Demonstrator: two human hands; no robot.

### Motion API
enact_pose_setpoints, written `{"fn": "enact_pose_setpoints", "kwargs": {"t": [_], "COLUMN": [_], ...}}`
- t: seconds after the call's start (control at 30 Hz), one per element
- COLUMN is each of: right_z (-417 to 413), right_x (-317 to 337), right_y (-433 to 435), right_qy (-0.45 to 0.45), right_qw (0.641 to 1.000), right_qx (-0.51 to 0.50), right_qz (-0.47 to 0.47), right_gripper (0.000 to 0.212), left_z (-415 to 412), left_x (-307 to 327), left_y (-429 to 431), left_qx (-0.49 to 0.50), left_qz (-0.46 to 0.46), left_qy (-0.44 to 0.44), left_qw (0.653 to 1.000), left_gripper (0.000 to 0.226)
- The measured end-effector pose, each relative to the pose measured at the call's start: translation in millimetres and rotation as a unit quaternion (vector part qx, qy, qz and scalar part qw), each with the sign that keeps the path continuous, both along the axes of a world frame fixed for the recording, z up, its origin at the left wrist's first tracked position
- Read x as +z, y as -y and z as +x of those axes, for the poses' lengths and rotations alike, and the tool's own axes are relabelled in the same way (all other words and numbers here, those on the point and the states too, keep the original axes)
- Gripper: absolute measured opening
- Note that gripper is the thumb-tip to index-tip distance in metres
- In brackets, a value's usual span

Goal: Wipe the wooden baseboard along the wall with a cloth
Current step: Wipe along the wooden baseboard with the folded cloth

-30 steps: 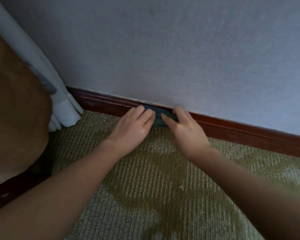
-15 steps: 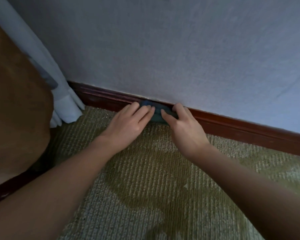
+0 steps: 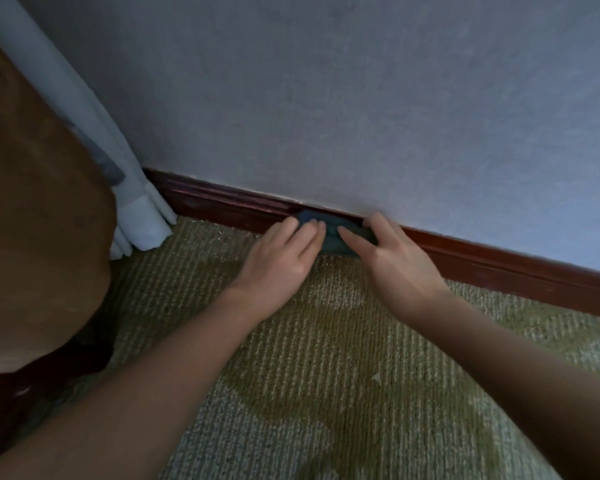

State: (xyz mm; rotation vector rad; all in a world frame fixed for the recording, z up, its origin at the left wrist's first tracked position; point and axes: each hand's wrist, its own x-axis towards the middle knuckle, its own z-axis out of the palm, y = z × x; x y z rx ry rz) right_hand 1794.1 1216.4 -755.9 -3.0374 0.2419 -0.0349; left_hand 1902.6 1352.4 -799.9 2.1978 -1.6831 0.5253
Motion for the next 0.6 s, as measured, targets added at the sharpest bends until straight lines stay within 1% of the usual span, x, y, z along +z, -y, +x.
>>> {"fn": "enact_pose_setpoints", "kwargs": {"t": [0.07,0.13,0.2,0.3,0.4,0.5,0.57,0.6], "right_z": [-4,0,9,24,28,27,33,35], "right_x": [-3,-7,-9,-11,-8,-6,-7,-8], "right_y": [1,-4,-12,-23,-26,-28,-30,-30], "right_qy": [0.005,0.008,0.004,-0.013,-0.012,0.013,0.008,0.002], "right_qw": [1.000,1.000,1.000,1.000,1.000,0.999,1.000,0.999], "right_qx": [-0.011,-0.012,-0.011,-0.002,-0.001,0.006,0.019,0.026], "right_qz": [-0.008,-0.011,0.004,0.021,0.017,0.031,0.020,0.022], "right_gripper": [0.064,0.065,0.066,0.066,0.063,0.059,0.057,0.057], "left_z": [5,16,28,37,34,40,45,46], "left_x": [0,3,5,4,2,5,5,3], "left_y": [1,-2,-11,-23,-29,-31,-33,-33], "left_qx": [-0.020,-0.034,-0.045,-0.028,0.000,0.000,-0.006,-0.007], "left_qz": [0.008,0.020,0.027,0.039,0.039,0.038,0.035,0.031], "left_qy": [0.047,0.101,0.132,0.137,0.125,0.137,0.138,0.124], "left_qw": [0.999,0.994,0.990,0.989,0.991,0.990,0.990,0.992], "left_gripper": [0.028,0.032,0.031,0.028,0.031,0.032,0.031,0.030]}}
